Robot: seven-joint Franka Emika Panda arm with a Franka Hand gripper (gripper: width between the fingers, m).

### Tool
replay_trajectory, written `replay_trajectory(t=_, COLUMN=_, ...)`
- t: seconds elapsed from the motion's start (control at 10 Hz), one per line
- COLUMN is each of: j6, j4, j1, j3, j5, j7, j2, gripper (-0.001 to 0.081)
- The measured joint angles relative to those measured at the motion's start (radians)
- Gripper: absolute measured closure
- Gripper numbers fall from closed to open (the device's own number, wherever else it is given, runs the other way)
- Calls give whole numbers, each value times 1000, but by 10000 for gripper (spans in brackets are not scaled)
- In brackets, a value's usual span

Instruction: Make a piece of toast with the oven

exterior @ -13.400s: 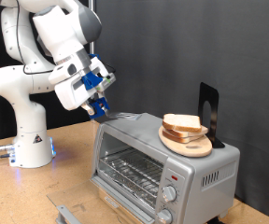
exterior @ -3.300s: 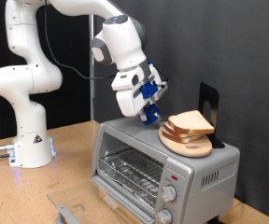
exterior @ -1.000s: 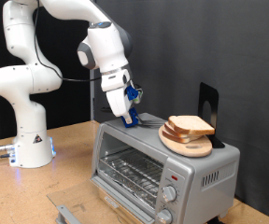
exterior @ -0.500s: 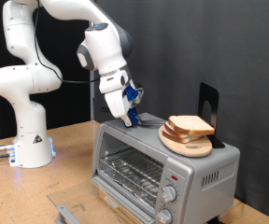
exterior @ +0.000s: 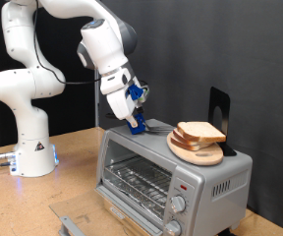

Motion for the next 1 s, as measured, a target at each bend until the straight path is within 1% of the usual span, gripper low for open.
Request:
replay_trajectory(t=0.3, j6=20, j4=-9, j1=2, j3=-3, j5=19, j7=-59, j2=-1, gripper=124)
replay_trajectory(t=0.6, j6=21, j4=-24, j1=2, j3=-10, j5=46, j7=-113, j2=-8, gripper=124)
replay_trajectory(t=0.8, j6=21, j4=-37, j1=3, j3=-10, j5=53, j7=-132, j2=-14, gripper=124)
replay_trajectory(t=1.0, j6=20, j4=-47, j1=14, j3=-10, j5=72, j7=-160, j2=-17, gripper=124)
